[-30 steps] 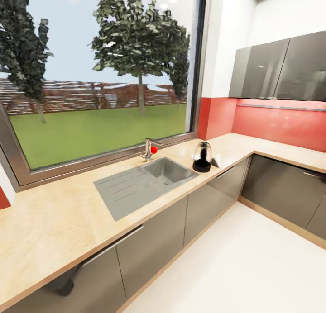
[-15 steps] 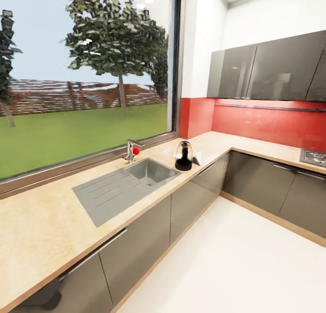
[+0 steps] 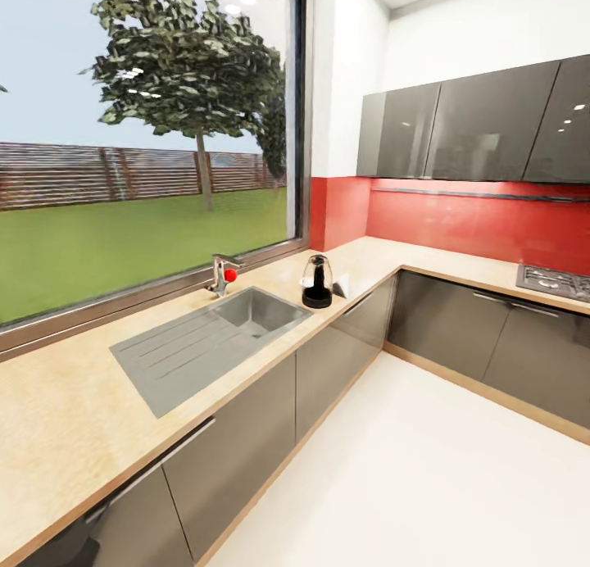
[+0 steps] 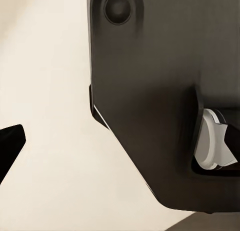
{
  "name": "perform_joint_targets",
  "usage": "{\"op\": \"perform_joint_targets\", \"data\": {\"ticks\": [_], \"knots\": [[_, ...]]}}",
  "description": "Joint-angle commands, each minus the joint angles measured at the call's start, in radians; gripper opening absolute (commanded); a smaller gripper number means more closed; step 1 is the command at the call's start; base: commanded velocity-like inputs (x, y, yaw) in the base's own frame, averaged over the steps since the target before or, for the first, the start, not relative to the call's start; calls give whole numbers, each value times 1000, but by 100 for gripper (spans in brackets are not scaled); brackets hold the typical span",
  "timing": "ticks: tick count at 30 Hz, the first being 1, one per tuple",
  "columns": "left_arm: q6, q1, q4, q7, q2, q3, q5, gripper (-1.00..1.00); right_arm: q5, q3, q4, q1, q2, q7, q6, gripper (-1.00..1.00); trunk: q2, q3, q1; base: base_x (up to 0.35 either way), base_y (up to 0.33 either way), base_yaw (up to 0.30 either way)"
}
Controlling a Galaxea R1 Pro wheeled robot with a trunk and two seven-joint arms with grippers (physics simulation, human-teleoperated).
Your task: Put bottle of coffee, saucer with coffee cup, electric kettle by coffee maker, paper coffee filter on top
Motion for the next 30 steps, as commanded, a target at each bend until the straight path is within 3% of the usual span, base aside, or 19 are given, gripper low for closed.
{"op": "perform_joint_targets", "data": {"ticks": [1,13,21,30], "knots": [[1,0,0,1,0,0,2,100,1,0,0,0,0,0,-1,100,-1,0,0,0,0,-3],[-5,0,0,-2,0,0,1,100,-2,-2,-3,0,0,1,-1,100,-1,0,0,0,0,-28],[-11,1,0,-15,5,-6,-6,100,-2,-3,-3,0,-1,1,0,100,-1,1,0,11,-6,-276],[-11,1,-1,-14,4,-8,-9,100,-2,-3,-3,0,-1,1,0,100,-1,1,0,204,-175,-292]]}}
